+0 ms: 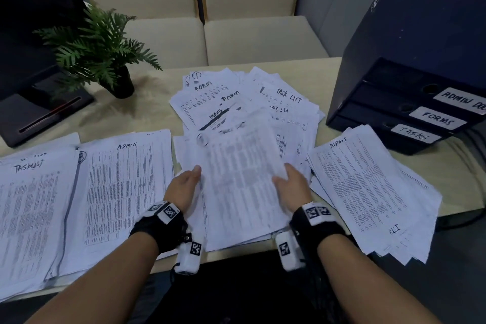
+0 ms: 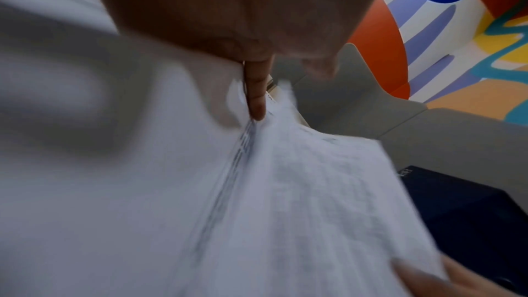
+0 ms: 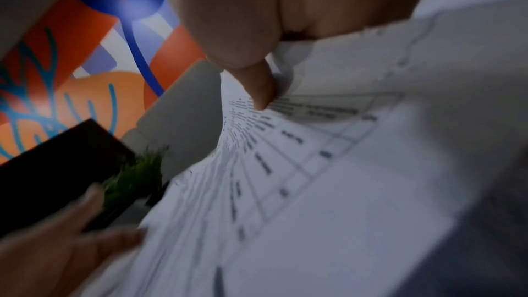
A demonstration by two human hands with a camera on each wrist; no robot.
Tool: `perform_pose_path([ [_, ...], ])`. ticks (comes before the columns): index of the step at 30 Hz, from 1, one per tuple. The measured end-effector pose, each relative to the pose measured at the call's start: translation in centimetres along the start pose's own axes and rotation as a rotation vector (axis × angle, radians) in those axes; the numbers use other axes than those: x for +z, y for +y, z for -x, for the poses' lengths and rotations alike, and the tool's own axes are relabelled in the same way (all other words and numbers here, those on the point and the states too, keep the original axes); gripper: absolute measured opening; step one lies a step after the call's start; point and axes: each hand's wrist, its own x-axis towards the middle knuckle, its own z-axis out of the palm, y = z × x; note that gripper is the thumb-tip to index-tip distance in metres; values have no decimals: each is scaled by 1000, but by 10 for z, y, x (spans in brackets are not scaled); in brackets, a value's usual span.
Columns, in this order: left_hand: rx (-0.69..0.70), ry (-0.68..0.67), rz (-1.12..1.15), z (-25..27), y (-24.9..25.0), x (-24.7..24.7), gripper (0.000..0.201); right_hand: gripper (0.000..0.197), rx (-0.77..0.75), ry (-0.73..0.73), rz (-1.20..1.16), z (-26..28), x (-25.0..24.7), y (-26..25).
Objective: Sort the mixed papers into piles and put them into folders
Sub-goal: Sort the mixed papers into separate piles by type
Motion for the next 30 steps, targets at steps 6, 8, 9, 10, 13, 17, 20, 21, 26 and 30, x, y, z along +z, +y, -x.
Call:
perform_pose_path([
  [6,35,60,-207,1,-6,3,11,30,58,6,130,-7,12,17],
  [8,34,74,-179,1,-9,0,11,46,130,183,224,-17,3,23],
  [9,32,78,-161,2,-10,0,13,53,160,213,274,-20,2,26],
  [10,26,78,-142,2,-11,0,16,58,183,220,297,-22,2,27],
  [13,10,70,-95,1,-15,1,20,52,224,175,281,-25,11,25],
  [17,14,62,-100,-2,-19,-2,20,18,180,168,315,-26,6,17],
  [20,22,59,-91,-3,-19,-3,20,22,145,334,117,-25,-21,9],
  [21,18,61,-78,-3,-19,-3,20,22,135,424,15,-24,-32,7],
  [26,18,76,-9,0,-19,-2,54,11,-9,772,-106,-18,-75,-12],
  [30,25,81,-22,6,-14,-4,90,9,-183,839,-246,-22,-95,-27],
])
